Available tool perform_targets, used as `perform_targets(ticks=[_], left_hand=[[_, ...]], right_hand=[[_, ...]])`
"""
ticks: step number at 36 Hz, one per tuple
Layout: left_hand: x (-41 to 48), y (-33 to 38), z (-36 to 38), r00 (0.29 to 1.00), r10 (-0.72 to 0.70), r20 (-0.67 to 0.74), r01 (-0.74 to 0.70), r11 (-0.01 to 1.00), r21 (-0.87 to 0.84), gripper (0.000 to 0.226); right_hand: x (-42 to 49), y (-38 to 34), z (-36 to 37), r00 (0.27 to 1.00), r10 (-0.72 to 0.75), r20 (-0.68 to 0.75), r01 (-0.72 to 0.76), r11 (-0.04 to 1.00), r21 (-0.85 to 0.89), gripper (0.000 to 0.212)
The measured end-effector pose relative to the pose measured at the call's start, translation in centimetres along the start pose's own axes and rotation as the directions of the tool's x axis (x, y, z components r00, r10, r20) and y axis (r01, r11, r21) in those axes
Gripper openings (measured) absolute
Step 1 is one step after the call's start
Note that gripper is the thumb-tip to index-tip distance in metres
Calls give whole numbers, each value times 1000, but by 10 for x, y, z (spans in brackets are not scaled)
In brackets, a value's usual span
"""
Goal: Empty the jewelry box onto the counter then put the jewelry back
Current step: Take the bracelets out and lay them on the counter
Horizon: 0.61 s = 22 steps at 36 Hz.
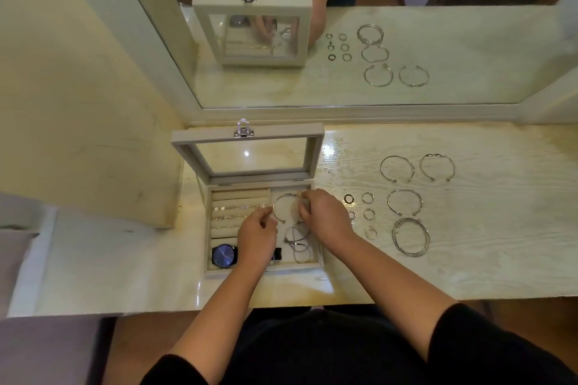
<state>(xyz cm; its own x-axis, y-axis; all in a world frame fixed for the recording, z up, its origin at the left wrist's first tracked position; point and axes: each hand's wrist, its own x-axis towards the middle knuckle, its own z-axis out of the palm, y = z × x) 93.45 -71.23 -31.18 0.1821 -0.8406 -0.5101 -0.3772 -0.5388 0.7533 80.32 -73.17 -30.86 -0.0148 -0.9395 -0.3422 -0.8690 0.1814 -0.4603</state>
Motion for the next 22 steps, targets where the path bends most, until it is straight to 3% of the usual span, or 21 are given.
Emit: perform_targets(ticks=[13, 17, 22], left_hand=[[9, 0, -6, 991, -15, 134, 1, 995, 103, 36], [12, -2, -7, 989, -20, 148, 7, 996, 88, 38], [12, 1, -8, 984, -10, 175, -14, 991, 136, 44]], right_hand=[[16, -11, 2, 995, 97, 23, -86, 952, -293, 19], [18, -12, 1, 993, 112, 39, -98, 959, -264, 13], [19, -5, -2, 992, 124, 23, -121, 988, -99, 18]])
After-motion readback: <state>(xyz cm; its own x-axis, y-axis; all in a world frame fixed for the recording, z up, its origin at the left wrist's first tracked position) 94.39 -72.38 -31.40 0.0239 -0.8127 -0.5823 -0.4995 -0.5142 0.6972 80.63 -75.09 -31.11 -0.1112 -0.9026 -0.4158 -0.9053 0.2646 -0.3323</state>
